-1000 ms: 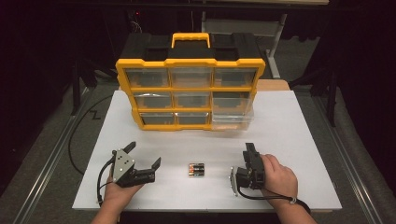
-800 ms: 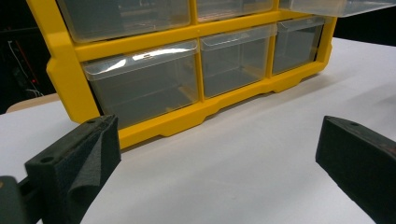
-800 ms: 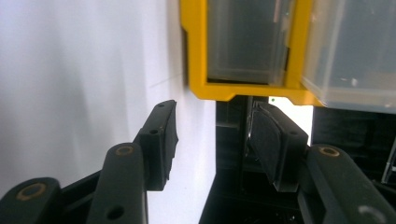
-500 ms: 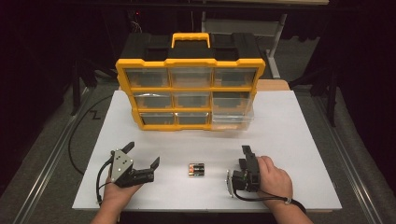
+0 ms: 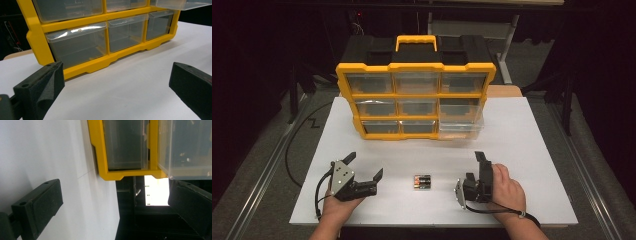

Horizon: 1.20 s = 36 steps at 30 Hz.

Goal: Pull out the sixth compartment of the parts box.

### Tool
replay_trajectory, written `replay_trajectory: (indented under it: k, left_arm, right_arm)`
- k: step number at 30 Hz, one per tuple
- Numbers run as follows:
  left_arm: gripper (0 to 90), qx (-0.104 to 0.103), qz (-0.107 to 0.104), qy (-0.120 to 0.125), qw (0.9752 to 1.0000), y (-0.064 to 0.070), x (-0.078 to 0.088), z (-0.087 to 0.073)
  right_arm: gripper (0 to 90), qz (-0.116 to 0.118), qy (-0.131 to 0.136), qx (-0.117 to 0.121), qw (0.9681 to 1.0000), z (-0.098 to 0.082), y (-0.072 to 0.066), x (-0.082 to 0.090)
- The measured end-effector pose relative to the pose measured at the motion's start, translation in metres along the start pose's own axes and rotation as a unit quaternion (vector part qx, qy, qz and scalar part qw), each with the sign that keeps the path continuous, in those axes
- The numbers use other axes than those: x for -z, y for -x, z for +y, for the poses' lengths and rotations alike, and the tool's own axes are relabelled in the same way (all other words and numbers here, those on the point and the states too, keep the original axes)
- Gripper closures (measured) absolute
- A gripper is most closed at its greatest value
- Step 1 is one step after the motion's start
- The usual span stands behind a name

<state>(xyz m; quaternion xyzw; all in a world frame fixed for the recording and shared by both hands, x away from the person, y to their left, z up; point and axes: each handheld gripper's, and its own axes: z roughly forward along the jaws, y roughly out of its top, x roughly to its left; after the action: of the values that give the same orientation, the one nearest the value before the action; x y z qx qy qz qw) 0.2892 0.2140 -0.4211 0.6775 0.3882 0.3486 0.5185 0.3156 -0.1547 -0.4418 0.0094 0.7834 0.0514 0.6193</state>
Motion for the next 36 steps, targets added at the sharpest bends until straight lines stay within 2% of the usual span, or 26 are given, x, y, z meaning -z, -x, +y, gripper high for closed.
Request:
replay_trajectory:
  k: [2, 8, 9, 10, 11, 13, 14, 15, 16, 17, 19, 20, 21, 22, 23, 24, 25, 26, 27, 28, 29, 30, 33, 34, 35, 36]
  left_arm:
    - [1.0, 0.0, 0.0, 0.0, 1.0, 0.0, 0.0, 0.0]
    - [0.9, -0.001, 0.0, 0.0, 1.0, 0.0, -0.001, 0.0]
    - [0.9, -0.001, 0.0, -0.001, 1.0, 0.0, 0.0, 0.0]
    - [0.9, -0.001, -0.001, -0.001, 1.0, 0.0, 0.0, 0.0]
    - [0.9, -0.001, -0.001, -0.001, 1.0, 0.0, 0.0, 0.0]
    - [0.9, -0.001, -0.002, -0.001, 1.0, 0.0, 0.0, 0.0]
    - [0.9, -0.001, -0.002, -0.002, 1.0, 0.0, -0.001, 0.0]
    - [1.0, -0.002, -0.002, -0.002, 1.0, 0.0, -0.001, 0.0]
    - [0.9, -0.002, -0.002, -0.002, 1.0, 0.0, -0.001, 0.0]
    - [0.9, -0.002, -0.002, -0.002, 1.0, 0.0, -0.001, 0.0]
    - [0.9, -0.002, -0.002, -0.003, 1.0, 0.0, -0.001, 0.0]
    - [0.9, -0.002, -0.002, -0.003, 1.0, 0.0, -0.001, 0.0]
    - [0.9, -0.002, -0.001, -0.003, 1.0, 0.0, -0.001, 0.0]
    - [0.9, -0.002, -0.002, -0.003, 1.0, 0.0, -0.001, 0.0]
    - [0.9, -0.003, -0.002, -0.003, 1.0, 0.0, -0.001, 0.0]
    - [0.9, -0.003, -0.001, -0.003, 1.0, 0.0, -0.001, 0.0]
    - [0.9, -0.002, -0.001, -0.003, 1.0, 0.0, -0.001, 0.0]
    - [0.9, -0.002, -0.001, -0.003, 1.0, 0.0, -0.001, 0.0]
    - [0.9, -0.002, -0.001, -0.003, 1.0, 0.0, -0.001, 0.0]
    - [0.9, -0.002, -0.001, -0.002, 1.0, 0.0, -0.001, 0.0]
    - [0.9, -0.002, -0.001, -0.002, 1.0, 0.0, -0.001, 0.0]
    - [0.9, -0.002, -0.002, -0.001, 1.0, 0.0, 0.0, 0.0]
    - [0.9, -0.002, -0.002, 0.0, 1.0, 0.001, 0.0, 0.0]
    - [0.9, -0.002, -0.002, -0.001, 1.0, 0.001, 0.0, 0.0]
    - [0.9, -0.002, -0.002, -0.001, 1.0, 0.001, -0.001, 0.0]
    - [0.9, -0.003, -0.003, -0.001, 1.0, 0.001, -0.001, 0.0]
  right_arm:
    - [0.6, -0.004, 0.001, -0.004, 1.0, -0.001, 0.0, 0.0]
    - [0.7, -0.001, 0.008, -0.049, 0.9987, -0.006, 0.005, -0.001]
    - [0.6, 0.006, 0.013, -0.067, 0.9976, -0.007, 0.007, -0.001]
    - [0.6, 0.019, 0.014, -0.1, 0.9948, -0.009, 0.009, -0.002]
    - [0.6, 0.019, 0.014, -0.1, 0.9948, -0.009, 0.009, -0.002]
    - [0.7, 0.023, 0.021, -0.129, 0.9911, -0.011, 0.011, -0.002]
    - [0.7, 0.023, 0.021, -0.129, 0.9911, -0.011, 0.011, -0.002]
    - [0.7, 0.037, 0.03, -0.167, 0.9848, -0.013, 0.012, -0.002]
    - [0.7, 0.047, 0.029, -0.186, 0.981, -0.014, 0.014, -0.002]
    - [0.7, 0.047, 0.029, -0.186, 0.981, -0.014, 0.014, -0.002]
    - [0.7, 0.062, 0.026, -0.214, 0.9745, -0.017, 0.014, -0.004]
    - [0.7, 0.07, 0.024, -0.235, 0.9692, -0.019, 0.015, -0.006]
    - [0.7, 0.074, 0.025, -0.242, 0.9672, -0.02, 0.016, -0.007]
    - [0.7, 0.074, 0.025, -0.242, 0.9672, -0.02, 0.016, -0.007]
    - [0.7, 0.081, 0.025, -0.27, 0.959, -0.022, 0.017, -0.007]
    - [0.7, 0.081, 0.025, -0.27, 0.959, -0.022, 0.017, -0.007]
    - [0.7, 0.087, 0.026, -0.278, 0.9564, -0.024, 0.019, -0.008]
    - [0.7, 0.094, 0.027, -0.3, 0.9489, -0.026, 0.02, -0.009]
    - [0.7, 0.094, 0.027, -0.3, 0.9489, -0.026, 0.02, -0.009]
    - [0.7, 0.101, 0.028, -0.322, 0.9408, -0.029, 0.021, -0.01]
    - [0.7, 0.101, 0.028, -0.322, 0.9408, -0.029, 0.021, -0.01]
    - [0.7, 0.104, 0.029, -0.328, 0.9385, -0.03, 0.022, -0.01]
    - [0.7, 0.116, 0.034, -0.366, 0.9226, -0.034, 0.025, -0.011]
    - [0.7, 0.12, 0.043, -0.395, 0.9099, -0.038, 0.028, -0.011]
    - [0.7, 0.12, 0.043, -0.395, 0.9099, -0.038, 0.028, -0.011]
    - [0.7, 0.12, 0.045, -0.403, 0.9061, -0.039, 0.029, -0.011]
